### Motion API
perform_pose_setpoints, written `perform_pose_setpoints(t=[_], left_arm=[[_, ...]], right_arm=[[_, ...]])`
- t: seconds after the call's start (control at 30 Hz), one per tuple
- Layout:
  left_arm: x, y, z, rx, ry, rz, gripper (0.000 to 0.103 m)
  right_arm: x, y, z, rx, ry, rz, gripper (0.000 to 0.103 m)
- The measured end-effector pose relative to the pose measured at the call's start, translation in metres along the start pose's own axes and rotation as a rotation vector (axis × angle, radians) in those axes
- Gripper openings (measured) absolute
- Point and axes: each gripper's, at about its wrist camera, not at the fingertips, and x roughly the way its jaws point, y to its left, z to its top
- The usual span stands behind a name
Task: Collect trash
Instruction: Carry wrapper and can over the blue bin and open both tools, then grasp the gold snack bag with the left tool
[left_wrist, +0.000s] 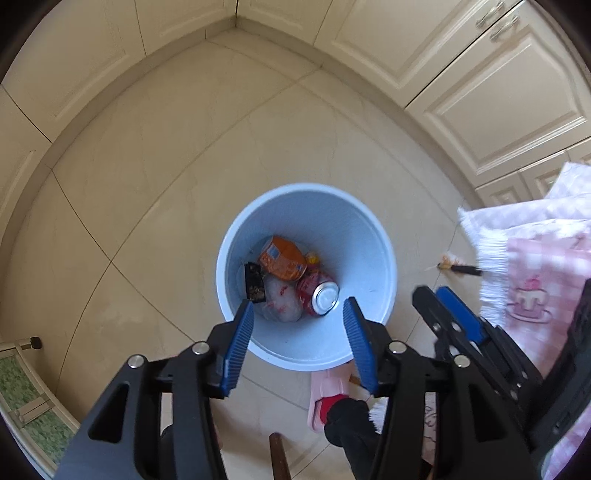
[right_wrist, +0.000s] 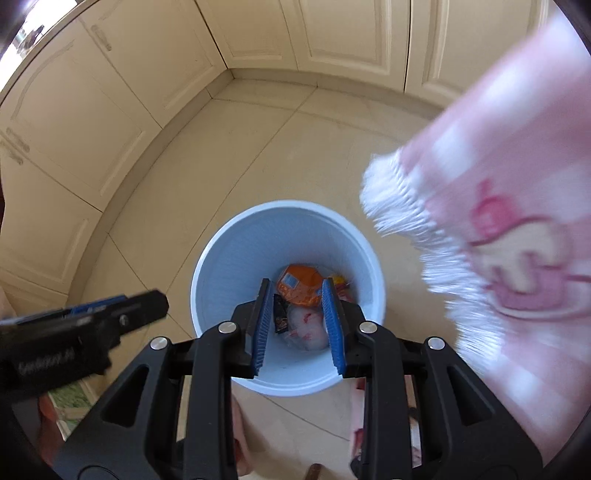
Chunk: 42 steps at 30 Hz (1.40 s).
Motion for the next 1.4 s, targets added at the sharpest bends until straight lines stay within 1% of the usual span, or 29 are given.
perform_pose_setpoints(t=[0.07, 0.1, 0.13, 0.17, 0.2, 0.23, 0.27, 0.3, 0.33, 0.37, 0.4, 0.43, 0.5, 0.57, 0.6, 0.63, 0.67, 0.77, 0.8, 0.83, 0.87, 0.9, 0.93, 1.0, 1.07, 1.1, 1.23, 1.4], left_arm=[[-0.017, 0.004, -0.007, -0.016, -0.039, 0.022, 0.05], [-0.034, 0.007, -0.012, -0.031, -0.071, 0.035, 0.05], [-0.047, 0.008, -0.016, -0.038, -0.093, 0.029, 0.05], [-0.062, 0.009, -0.02, -0.045, -0.116, 0.022, 0.05], [-0.079, 0.007, -0.025, -0.043, -0.147, 0.02, 0.05], [-0.106, 0.003, -0.032, -0.028, -0.201, 0.019, 0.05], [-0.127, -0.001, -0.038, -0.016, -0.24, 0.014, 0.05], [-0.147, -0.006, -0.044, -0.002, -0.273, 0.003, 0.05], [-0.176, -0.014, -0.051, 0.016, -0.317, -0.022, 0.05], [-0.196, -0.02, -0.055, 0.03, -0.352, -0.043, 0.05], [-0.217, -0.027, -0.061, 0.046, -0.391, -0.061, 0.05], [-0.243, -0.038, -0.069, 0.072, -0.438, -0.083, 0.053], [-0.286, -0.061, -0.088, 0.124, -0.522, -0.118, 0.054], [-0.311, -0.083, -0.104, 0.165, -0.572, -0.142, 0.058], [-0.324, -0.1, -0.114, 0.199, -0.596, -0.166, 0.062], [-0.33, -0.113, -0.12, 0.221, -0.603, -0.18, 0.062], [-0.337, -0.131, -0.128, 0.255, -0.606, -0.199, 0.062], [-0.347, -0.181, -0.147, 0.349, -0.58, -0.272, 0.063], [-0.348, -0.205, -0.153, 0.393, -0.559, -0.311, 0.064], [-0.349, -0.218, -0.158, 0.42, -0.545, -0.335, 0.066], [-0.349, -0.238, -0.162, 0.455, -0.526, -0.366, 0.066], [-0.348, -0.252, -0.165, 0.477, -0.513, -0.381, 0.067], [-0.344, -0.275, -0.17, 0.505, -0.491, -0.394, 0.067], [-0.336, -0.318, -0.18, 0.556, -0.454, -0.432, 0.067], [-0.327, -0.351, -0.187, 0.59, -0.416, -0.465, 0.067], [-0.324, -0.361, -0.189, 0.602, -0.408, -0.475, 0.067], [-0.301, -0.424, -0.192, 0.656, -0.354, -0.521, 0.067], [-0.272, -0.465, -0.185, 0.686, -0.313, -0.497, 0.067]], right_arm=[[-0.027, 0.012, -0.001, -0.059, -0.033, -0.011, 0.029], [-0.04, 0.017, -0.001, -0.079, -0.049, -0.015, 0.029], [-0.064, 0.025, -0.001, -0.102, -0.083, -0.015, 0.029], [-0.08, 0.03, -0.001, -0.11, -0.107, -0.016, 0.029], [-0.104, 0.035, -0.001, -0.118, -0.144, -0.019, 0.029], [-0.121, 0.04, 0.0, -0.123, -0.172, -0.02, 0.029], [-0.147, 0.045, 0.001, -0.132, -0.214, -0.026, 0.03], [-0.173, 0.05, 0.0, -0.142, -0.257, -0.032, 0.034], [-0.201, 0.054, -0.002, -0.151, -0.307, -0.038, 0.038], [-0.22, 0.056, -0.005, -0.155, -0.344, -0.045, 0.047], [-0.25, 0.057, -0.009, -0.151, -0.393, -0.055, 0.047], [-0.275, 0.055, -0.013, -0.145, -0.436, -0.059, 0.047], [-0.321, 0.044, -0.025, -0.125, -0.51, -0.08, 0.048], [-0.359, 0.029, -0.037, -0.101, -0.571, -0.112, 0.051], [-0.38, 0.017, -0.044, -0.081, -0.601, -0.132, 0.052], [-0.399, 0.002, -0.053, -0.059, -0.629, -0.147, 0.053], [-0.415, -0.015, -0.058, -0.039, -0.646, -0.158, 0.054], [-0.457, -0.066, -0.087, 0.037, -0.687, -0.226, 0.055], [-0.468, -0.082, -0.092, 0.064, -0.694, -0.24, 0.056], [-0.477, -0.097, -0.1, 0.098, -0.699, -0.254, 0.056], [-0.487, -0.121, -0.11, 0.146, -0.703, -0.276, 0.056], [-0.494, -0.141, -0.119, 0.186, -0.706, -0.298, 0.056], [-0.5, -0.152, -0.125, 0.212, -0.707, -0.307, 0.056], [-0.513, -0.188, -0.14, 0.294, -0.711, -0.316, 0.056], [-0.518, -0.215, -0.15, 0.356, -0.712, -0.337, 0.056], [-0.522, -0.231, -0.155, 0.387, -0.717, -0.339, 0.056], [-0.525, -0.27, -0.165, 0.475, -0.726, -0.336, 0.058], [-0.521, -0.309, -0.168, 0.534, -0.708, -0.313, 0.059]])
